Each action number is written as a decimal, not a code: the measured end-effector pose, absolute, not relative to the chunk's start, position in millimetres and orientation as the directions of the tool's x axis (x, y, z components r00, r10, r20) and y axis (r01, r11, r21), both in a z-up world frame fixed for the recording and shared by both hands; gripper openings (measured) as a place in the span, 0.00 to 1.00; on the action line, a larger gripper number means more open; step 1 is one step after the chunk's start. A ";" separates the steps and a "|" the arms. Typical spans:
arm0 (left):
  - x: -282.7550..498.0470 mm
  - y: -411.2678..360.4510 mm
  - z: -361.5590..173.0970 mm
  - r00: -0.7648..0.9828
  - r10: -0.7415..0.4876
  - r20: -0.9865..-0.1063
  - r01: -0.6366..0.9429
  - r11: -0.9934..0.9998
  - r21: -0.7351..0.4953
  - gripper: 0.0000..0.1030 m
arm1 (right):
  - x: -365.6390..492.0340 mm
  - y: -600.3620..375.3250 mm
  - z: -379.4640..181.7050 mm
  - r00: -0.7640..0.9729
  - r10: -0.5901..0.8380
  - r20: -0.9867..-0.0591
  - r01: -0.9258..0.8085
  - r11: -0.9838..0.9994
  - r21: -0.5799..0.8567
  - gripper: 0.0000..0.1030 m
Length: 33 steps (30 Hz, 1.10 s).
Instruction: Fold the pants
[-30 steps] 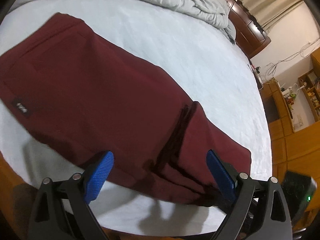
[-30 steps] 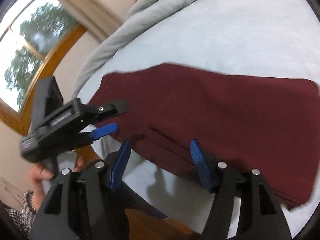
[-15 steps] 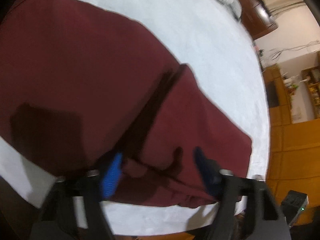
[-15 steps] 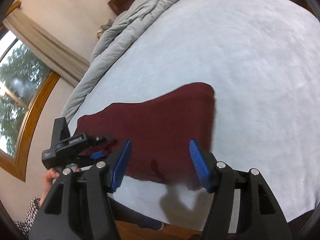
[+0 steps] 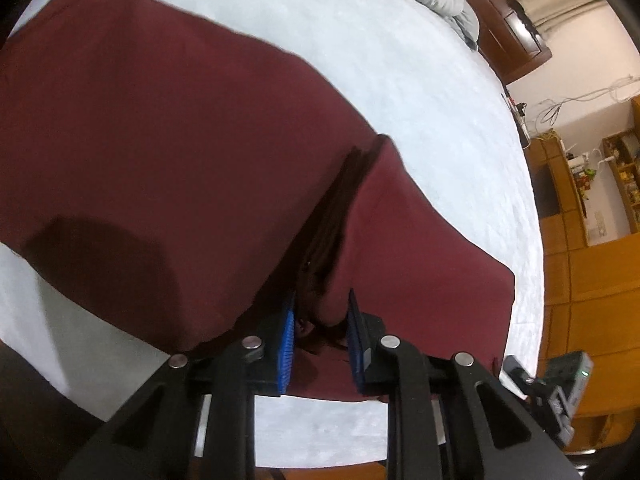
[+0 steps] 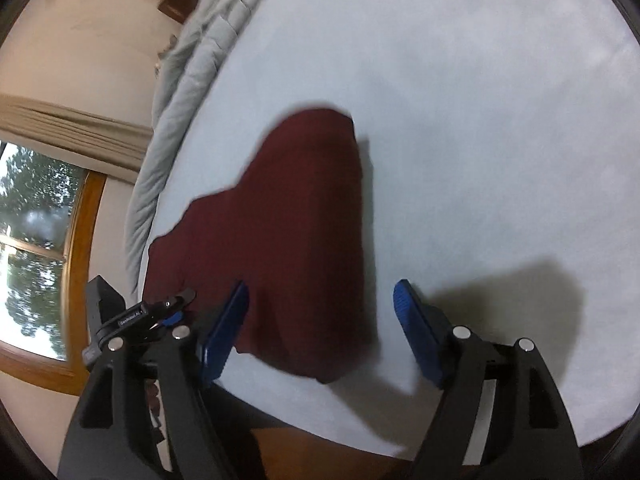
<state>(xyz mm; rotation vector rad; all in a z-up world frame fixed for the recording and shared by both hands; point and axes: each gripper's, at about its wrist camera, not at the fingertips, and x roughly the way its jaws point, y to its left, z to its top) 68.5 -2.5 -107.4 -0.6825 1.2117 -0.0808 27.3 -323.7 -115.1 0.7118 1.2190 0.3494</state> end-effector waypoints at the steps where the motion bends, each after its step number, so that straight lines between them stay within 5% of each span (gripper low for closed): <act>1: 69.7 -2.7 -106.8 0.376 -0.404 -0.834 -0.287 0.805 -0.520 0.22 | 31.4 -321.3 -128.2 0.294 0.647 -0.703 0.139 0.699 0.701 0.73; 3: 71.5 -4.7 -106.4 0.376 -0.397 -0.837 -0.281 0.812 -0.512 0.23 | 34.9 -319.2 -136.4 0.288 0.680 -0.674 0.150 0.663 0.733 0.65; 4: 73.6 -5.5 -105.5 0.375 -0.397 -0.838 -0.284 0.811 -0.511 0.23 | 37.8 -317.3 -138.1 0.277 0.724 -0.632 0.140 0.620 0.772 0.43; 5: 75.2 -6.1 -104.9 0.375 -0.394 -0.839 -0.288 0.811 -0.509 0.23 | 38.2 -317.9 -136.8 0.275 0.736 -0.619 0.147 0.604 0.784 0.36; 8: 67.7 -3.3 -102.5 0.379 -0.400 -0.835 -0.282 0.809 -0.516 0.23 | 40.6 -317.8 -108.4 0.279 0.753 -0.596 0.072 0.603 0.795 0.25; 12: 63.3 -14.1 -100.5 0.394 -0.410 -0.822 -0.259 0.809 -0.527 0.26 | 35.3 -315.7 -62.9 0.316 0.717 -0.621 -0.022 0.660 0.751 0.24; 16: 60.9 -18.0 -116.6 0.381 -0.370 -0.847 -0.259 0.837 -0.482 0.32 | 36.2 -315.9 -106.6 0.234 0.557 -0.797 0.072 0.807 0.586 0.24; 21: 63.0 -20.8 -109.4 0.377 -0.364 -0.852 -0.218 0.859 -0.464 0.36 | 29.9 -323.2 -116.1 0.259 0.589 -0.765 0.119 0.767 0.630 0.31; 29: 42.1 25.8 -64.2 0.467 -0.299 -0.832 -0.218 0.873 -0.436 0.83 | 13.5 -302.3 -47.0 0.371 0.282 -0.885 0.007 0.952 0.306 0.45; 33: 16.6 95.5 -54.7 0.509 -0.224 -0.831 -0.339 0.835 -0.432 0.87 | 4.8 -291.1 -22.5 0.431 0.313 -0.847 -0.052 0.945 0.323 0.46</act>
